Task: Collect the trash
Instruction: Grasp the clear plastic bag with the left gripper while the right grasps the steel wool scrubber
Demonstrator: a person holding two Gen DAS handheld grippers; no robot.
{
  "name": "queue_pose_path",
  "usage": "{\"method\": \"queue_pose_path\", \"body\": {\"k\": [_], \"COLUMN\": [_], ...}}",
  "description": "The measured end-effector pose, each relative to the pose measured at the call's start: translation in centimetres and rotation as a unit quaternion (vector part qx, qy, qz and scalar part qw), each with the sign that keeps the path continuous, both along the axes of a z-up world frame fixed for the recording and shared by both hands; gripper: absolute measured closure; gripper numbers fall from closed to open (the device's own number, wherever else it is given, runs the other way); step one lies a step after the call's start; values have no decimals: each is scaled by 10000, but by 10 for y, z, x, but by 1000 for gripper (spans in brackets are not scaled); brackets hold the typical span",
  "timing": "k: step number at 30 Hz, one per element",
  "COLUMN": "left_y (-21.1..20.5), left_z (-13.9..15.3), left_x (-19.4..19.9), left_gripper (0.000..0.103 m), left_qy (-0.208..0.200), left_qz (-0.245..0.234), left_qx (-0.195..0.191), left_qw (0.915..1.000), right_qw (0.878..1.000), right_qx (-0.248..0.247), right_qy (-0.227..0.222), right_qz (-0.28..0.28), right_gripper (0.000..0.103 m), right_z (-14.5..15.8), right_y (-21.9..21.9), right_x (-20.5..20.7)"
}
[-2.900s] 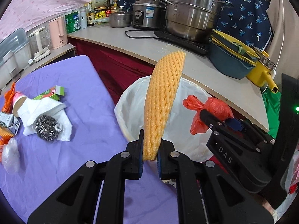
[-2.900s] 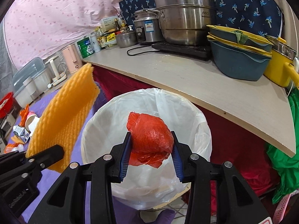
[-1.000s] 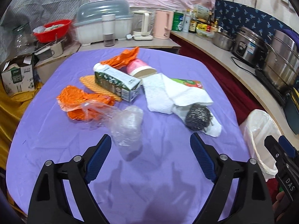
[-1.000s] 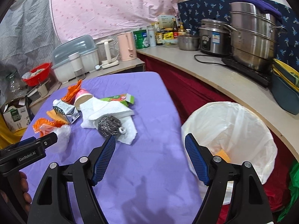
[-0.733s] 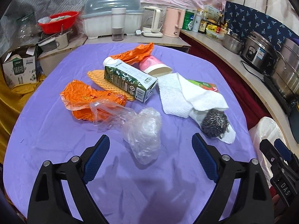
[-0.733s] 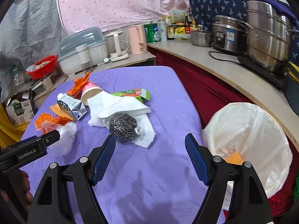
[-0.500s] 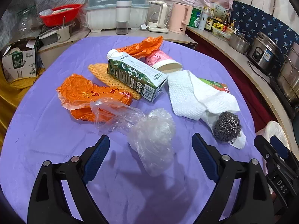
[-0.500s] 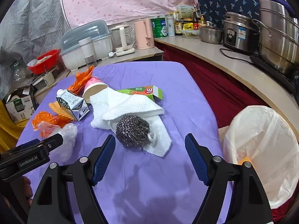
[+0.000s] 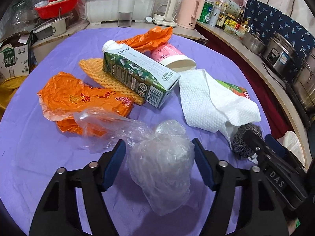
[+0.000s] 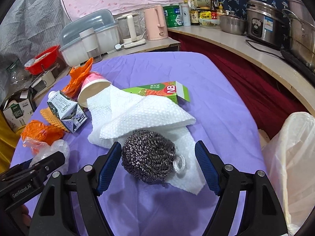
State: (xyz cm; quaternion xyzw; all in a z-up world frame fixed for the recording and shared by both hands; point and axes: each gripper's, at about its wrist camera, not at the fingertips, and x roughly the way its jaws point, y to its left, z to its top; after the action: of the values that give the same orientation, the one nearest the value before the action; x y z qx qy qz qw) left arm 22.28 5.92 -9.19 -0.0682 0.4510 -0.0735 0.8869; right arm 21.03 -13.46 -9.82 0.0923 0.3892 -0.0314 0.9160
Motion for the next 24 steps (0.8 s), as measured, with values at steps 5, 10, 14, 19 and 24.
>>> {"method": "queue_pose_path", "body": {"k": [5,10,14,19,24], "left_y": [-5,-8,-11,-19,-30], "left_z": [-4,-1,7,25,48], "left_x": [0,-5,-14,-29,-47], "left_gripper": [58,69,71,71,71], "left_qy": [59,22,-54,-237,-459], "left_qz": [-121,-209,-270,-383,-538], "left_qx": [-62,-78,-99,-108,-101], "left_qw": [9999,9997,9996,9989,9974], "right_qw": [9999,9996,9994,9989,9974], "right_qx": [126,236,291,350,349], "right_qy": [48,1,-76,-322,-623], "right_qz": [64,130,144,53,-89], "right_gripper": [30,42,45,45,45], "right_z": [-7,-5,2,22,50], "right_y": [3,4,3,-5,-18], "right_x": [5,1,-9,-34,-62]}}
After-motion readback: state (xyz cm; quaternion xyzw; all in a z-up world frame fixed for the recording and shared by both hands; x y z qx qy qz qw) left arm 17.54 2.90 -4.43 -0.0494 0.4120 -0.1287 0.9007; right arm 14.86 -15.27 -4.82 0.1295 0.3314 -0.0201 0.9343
